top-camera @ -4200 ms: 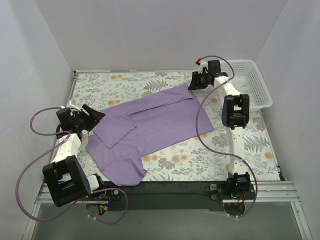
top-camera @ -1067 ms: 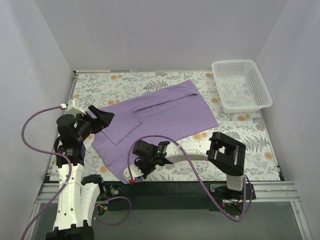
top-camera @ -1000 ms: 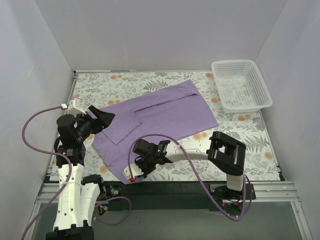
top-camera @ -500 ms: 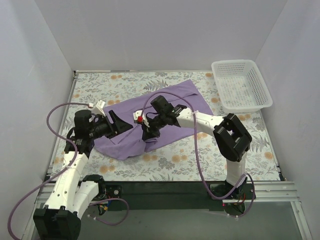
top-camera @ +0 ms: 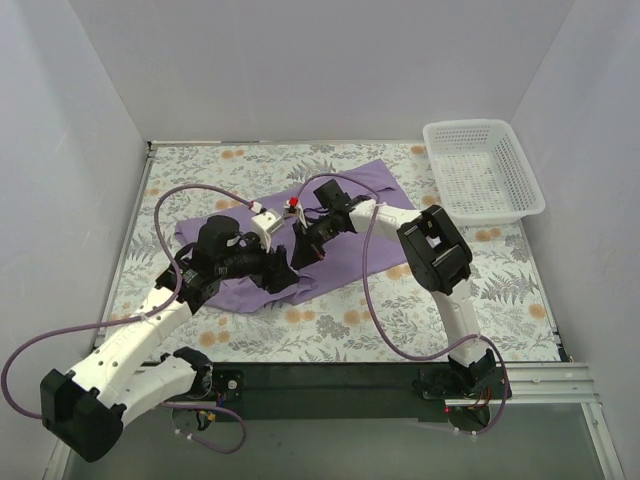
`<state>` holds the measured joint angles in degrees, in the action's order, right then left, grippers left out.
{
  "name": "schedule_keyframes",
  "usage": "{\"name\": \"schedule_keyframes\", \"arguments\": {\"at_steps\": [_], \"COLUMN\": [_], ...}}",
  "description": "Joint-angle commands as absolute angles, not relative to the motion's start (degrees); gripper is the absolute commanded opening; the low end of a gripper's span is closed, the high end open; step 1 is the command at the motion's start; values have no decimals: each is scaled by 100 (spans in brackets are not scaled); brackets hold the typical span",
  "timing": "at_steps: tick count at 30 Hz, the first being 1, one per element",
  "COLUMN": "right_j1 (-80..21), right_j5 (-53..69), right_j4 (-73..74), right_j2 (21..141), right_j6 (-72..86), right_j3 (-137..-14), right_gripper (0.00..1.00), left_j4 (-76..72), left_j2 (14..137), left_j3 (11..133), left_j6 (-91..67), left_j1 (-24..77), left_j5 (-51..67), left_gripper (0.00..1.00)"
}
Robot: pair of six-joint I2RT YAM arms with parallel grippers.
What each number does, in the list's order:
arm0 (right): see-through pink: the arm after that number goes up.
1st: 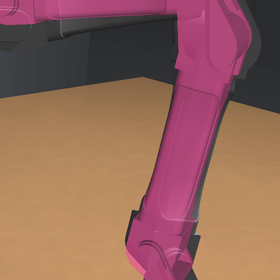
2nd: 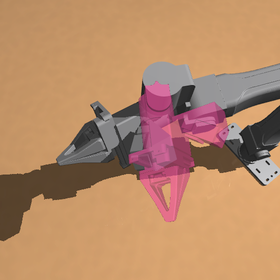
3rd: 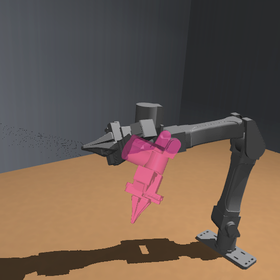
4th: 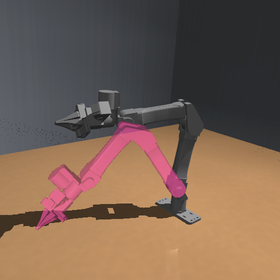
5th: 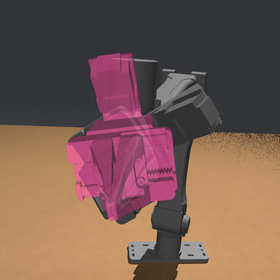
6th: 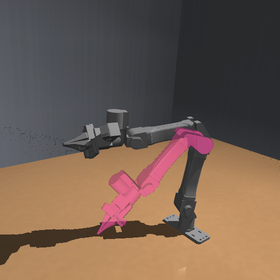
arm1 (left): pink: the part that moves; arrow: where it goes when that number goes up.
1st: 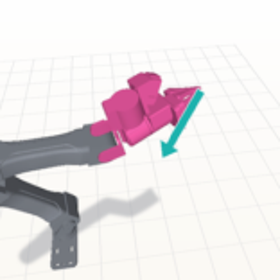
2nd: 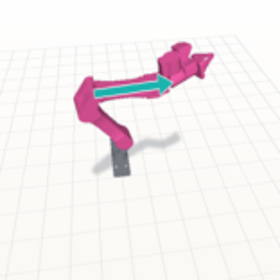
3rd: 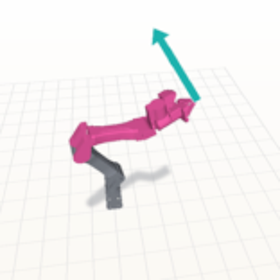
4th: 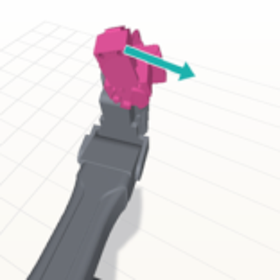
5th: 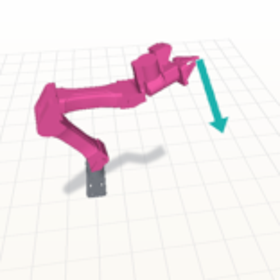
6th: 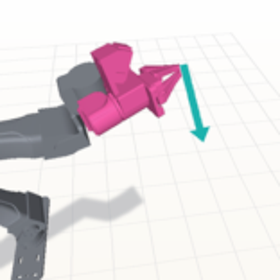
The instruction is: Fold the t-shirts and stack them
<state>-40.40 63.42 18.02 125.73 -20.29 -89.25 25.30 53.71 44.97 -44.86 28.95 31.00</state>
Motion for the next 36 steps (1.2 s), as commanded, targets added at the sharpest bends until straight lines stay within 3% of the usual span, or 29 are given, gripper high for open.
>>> {"name": "schedule_keyframes", "arguments": {"at_steps": [1, 15, 23, 30, 31, 33, 34, 36], "right_j1": [-3841, -3735, -3735, -3727, -3735, -3735, -3735, -3744], "right_j5": [7136, 7638, 7638, 7646, 7646, 7629, 7620, 7585], "right_j4": [1784, 853, 756, 686, 677, 677, 677, 686], "right_j2": [12743, 13034, 12999, 12894, 12885, 12859, 12850, 12815], "right_j6": [-1417, -53, -44, -44, -35, -44, -44, -44], "right_j3": [-9333, -9264, -9158, -8991, -8983, -8965, -8947, -8938], "right_gripper": [1, 1, 1, 1, 1, 1, 1, 1], "left_j4": [2637, 1294, 581, 106, 97, 114, 114, 184], "left_j2": [5475, 6055, 6722, 7189, 7146, 7032, 6875, 6698], "left_j3": [4492, 3393, 3190, 3147, 3129, 3129, 3120, 3094], "left_j6": [-2991, -1706, -1872, -2022, -2004, -2039, -2065, -2118], "left_j1": [3373, 5166, 5353, 5379, 5379, 5388, 5388, 5379], "left_j5": [2155, -824, -1923, -2663, -2654, -2541, -2497, -2391], "left_gripper": [54, 54, 51, 28, 19, 12, 0, 0]}}
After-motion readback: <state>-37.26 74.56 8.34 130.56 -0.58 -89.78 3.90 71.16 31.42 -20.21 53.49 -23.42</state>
